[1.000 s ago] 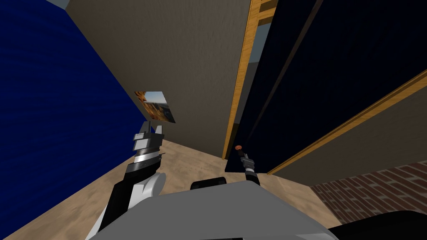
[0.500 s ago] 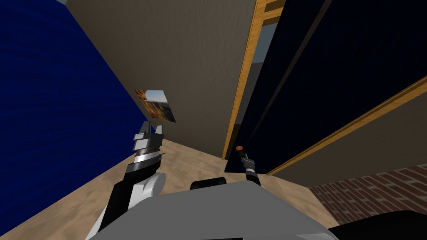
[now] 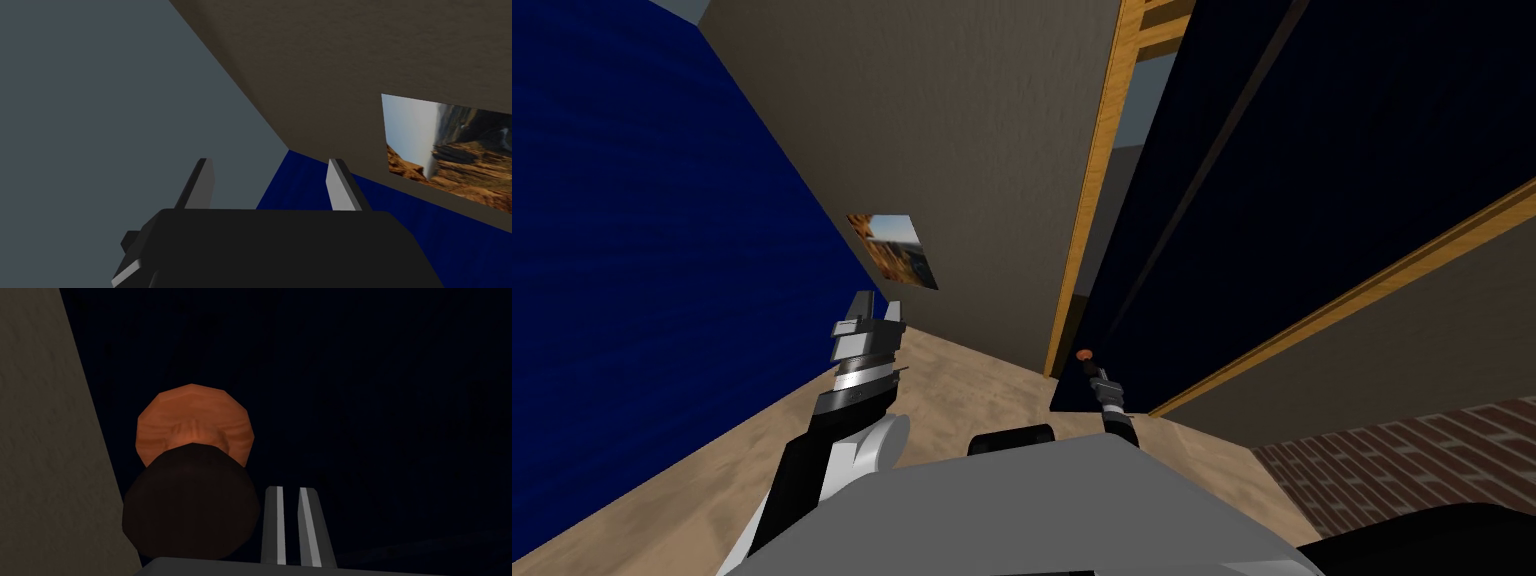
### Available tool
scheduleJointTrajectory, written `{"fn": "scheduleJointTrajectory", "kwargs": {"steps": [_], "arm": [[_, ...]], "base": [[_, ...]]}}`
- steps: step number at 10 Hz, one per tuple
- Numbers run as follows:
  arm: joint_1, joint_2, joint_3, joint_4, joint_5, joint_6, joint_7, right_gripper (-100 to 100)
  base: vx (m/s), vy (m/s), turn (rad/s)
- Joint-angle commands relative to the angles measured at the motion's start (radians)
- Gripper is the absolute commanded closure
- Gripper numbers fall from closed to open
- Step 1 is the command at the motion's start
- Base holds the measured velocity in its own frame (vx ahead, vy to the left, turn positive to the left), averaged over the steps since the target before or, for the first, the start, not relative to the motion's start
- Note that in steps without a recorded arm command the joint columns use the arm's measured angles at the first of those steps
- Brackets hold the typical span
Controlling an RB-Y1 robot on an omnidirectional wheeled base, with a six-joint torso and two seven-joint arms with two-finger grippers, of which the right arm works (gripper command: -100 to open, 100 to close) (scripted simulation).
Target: Pull the door open
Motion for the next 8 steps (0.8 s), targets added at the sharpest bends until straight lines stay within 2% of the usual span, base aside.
{"fn": "scheduleJointTrajectory", "kwargs": {"steps": [1,3,8], "arm": [[-0.002,0.008,0.029,0.015,0.016,-0.016,-0.011,-100],[0.006,0.002,0.052,0.011,0.030,-0.027,-0.027,-100],[0.014,-0.003,0.074,0.006,0.045,-0.037,-0.043,-100]], "base": [[-0.146,-0.022,0.042],[-0.151,-0.020,0.067],[-0.062,-0.020,0.027]]}}
